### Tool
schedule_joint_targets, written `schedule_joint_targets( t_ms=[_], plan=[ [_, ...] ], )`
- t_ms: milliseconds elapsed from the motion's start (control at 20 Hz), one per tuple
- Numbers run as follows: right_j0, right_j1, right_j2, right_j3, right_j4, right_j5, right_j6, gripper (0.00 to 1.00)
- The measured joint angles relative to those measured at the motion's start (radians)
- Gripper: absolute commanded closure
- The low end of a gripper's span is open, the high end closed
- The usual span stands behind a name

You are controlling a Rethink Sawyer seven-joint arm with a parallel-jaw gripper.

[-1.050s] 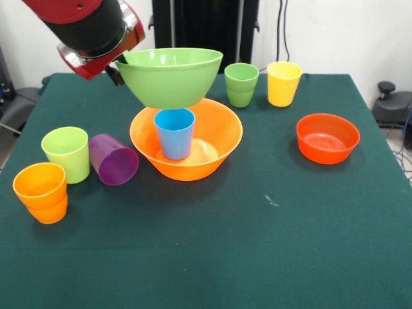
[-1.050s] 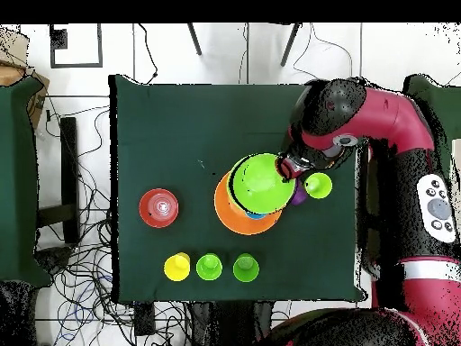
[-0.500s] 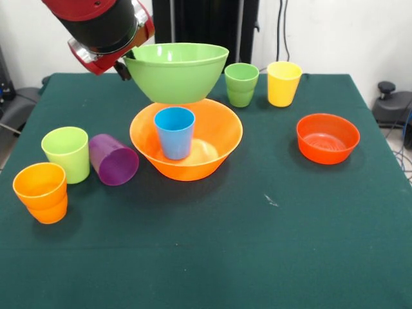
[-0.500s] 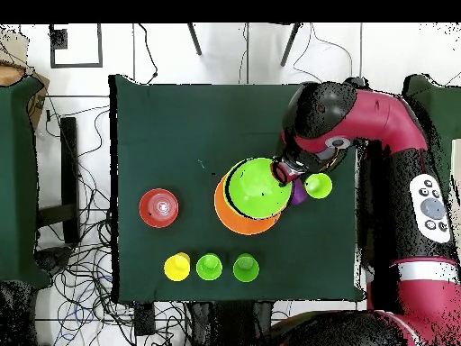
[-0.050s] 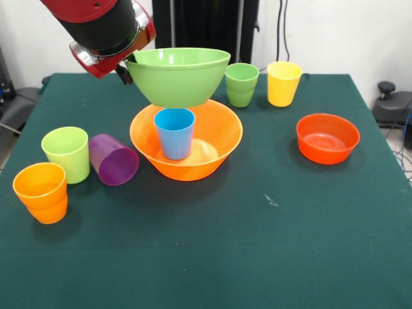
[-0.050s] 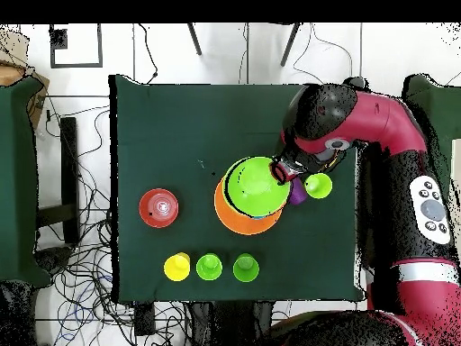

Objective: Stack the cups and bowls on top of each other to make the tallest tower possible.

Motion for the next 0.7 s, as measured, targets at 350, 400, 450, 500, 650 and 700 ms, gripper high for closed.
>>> schedule_joint_targets(
  t_ms=[350, 400, 450, 500, 650, 700],
  plan=[
    [0.0, 0.0, -0.005, 0.003, 0.002, -0.004, 0.0, 1.0],
    [0.0, 0.0, -0.006, 0.004, 0.002, -0.004, 0.0, 1.0],
    [0.0, 0.0, -0.007, 0.004, 0.003, -0.004, 0.0, 1.0],
    [0.0, 0.0, -0.008, 0.004, 0.003, -0.004, 0.0, 1.0],
    [0.0, 0.0, -0.009, 0.004, 0.002, -0.004, 0.0, 1.0],
    [0.0, 0.0, -0.009, 0.004, 0.003, -0.004, 0.0, 1.0]
  ],
)
